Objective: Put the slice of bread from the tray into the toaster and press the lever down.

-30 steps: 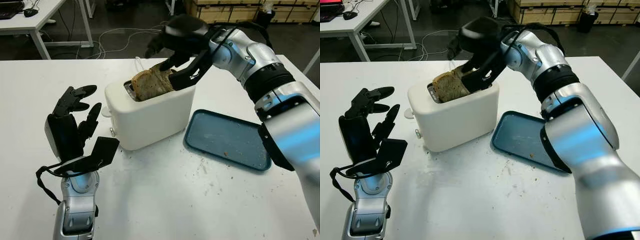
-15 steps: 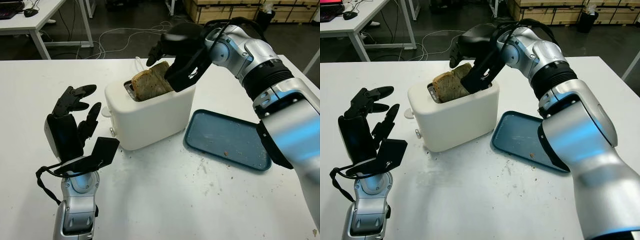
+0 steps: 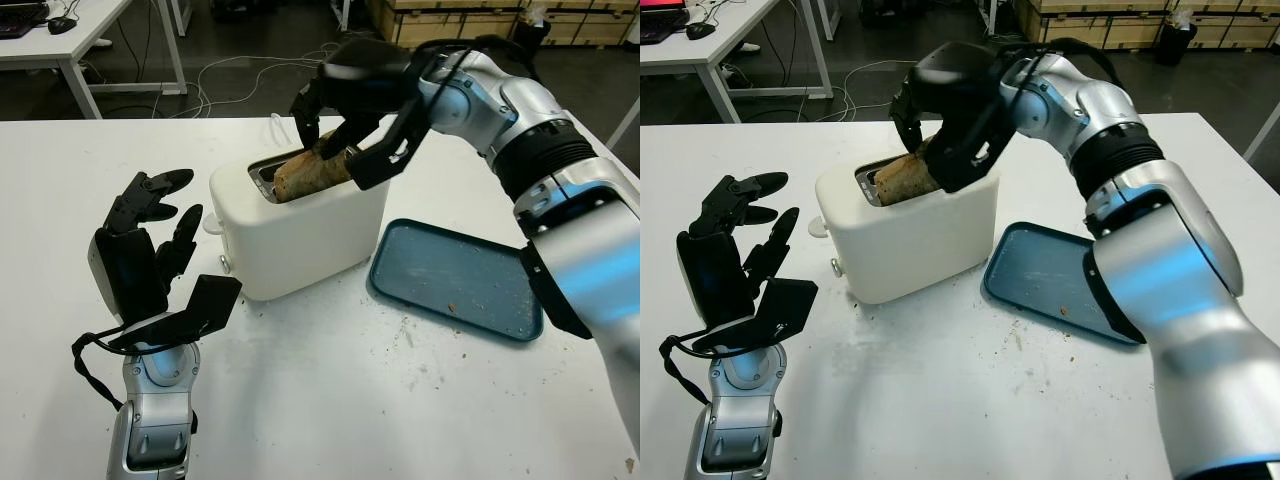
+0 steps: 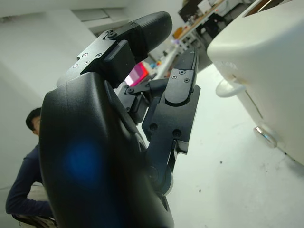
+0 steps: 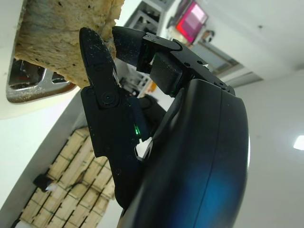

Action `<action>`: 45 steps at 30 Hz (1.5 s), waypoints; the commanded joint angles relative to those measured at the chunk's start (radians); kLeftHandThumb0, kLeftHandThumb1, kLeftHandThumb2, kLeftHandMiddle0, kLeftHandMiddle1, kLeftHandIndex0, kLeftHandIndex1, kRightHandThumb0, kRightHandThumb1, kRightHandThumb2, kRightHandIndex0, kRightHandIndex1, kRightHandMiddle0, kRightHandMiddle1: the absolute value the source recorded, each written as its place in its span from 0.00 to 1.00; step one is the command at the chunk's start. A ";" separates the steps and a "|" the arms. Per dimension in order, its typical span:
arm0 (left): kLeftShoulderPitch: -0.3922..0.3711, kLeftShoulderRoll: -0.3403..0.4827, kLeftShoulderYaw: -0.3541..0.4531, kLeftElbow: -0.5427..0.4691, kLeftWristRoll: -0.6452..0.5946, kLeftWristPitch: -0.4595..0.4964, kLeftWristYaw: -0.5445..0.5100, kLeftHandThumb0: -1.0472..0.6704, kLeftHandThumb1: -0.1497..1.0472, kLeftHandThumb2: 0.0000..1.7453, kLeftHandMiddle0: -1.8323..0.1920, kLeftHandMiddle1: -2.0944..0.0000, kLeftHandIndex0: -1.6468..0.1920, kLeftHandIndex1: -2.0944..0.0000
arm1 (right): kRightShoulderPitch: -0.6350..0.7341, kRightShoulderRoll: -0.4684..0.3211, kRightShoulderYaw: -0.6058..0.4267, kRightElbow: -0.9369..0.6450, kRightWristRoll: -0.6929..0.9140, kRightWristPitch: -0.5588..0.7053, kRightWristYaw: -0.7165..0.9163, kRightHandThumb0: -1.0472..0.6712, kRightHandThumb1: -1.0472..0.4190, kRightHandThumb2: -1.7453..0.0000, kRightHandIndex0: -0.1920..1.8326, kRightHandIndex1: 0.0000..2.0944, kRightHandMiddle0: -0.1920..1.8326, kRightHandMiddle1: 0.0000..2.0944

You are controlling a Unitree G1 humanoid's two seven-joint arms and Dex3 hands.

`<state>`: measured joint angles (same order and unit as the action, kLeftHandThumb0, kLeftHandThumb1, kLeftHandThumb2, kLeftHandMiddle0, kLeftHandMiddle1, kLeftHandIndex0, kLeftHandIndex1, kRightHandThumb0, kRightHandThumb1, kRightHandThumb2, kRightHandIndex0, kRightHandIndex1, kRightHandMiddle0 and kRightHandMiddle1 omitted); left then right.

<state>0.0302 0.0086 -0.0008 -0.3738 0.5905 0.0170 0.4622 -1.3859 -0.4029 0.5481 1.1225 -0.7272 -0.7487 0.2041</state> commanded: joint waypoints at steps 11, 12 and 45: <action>-0.002 0.000 0.001 0.004 0.011 -0.013 0.010 0.52 0.84 0.00 0.62 0.41 0.50 0.69 | 0.046 -0.061 0.010 -0.057 -0.005 -0.047 0.020 0.29 0.09 0.95 0.65 0.83 0.57 0.73; -0.002 -0.002 0.001 0.002 0.009 -0.010 0.008 0.53 0.84 0.00 0.62 0.41 0.50 0.69 | 0.048 -0.064 0.010 -0.059 -0.004 -0.049 0.023 0.30 0.09 0.94 0.65 0.83 0.56 0.74; 0.001 -0.005 -0.001 -0.003 0.007 -0.008 0.005 0.52 0.84 0.00 0.63 0.41 0.50 0.70 | 0.117 -0.071 0.044 -0.044 -0.025 -0.085 -0.086 0.25 0.09 0.97 0.45 0.76 0.39 0.69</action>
<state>0.0303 0.0081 -0.0015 -0.3738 0.5943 0.0170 0.4649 -1.2942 -0.4769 0.5961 1.0789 -0.7546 -0.8115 0.1255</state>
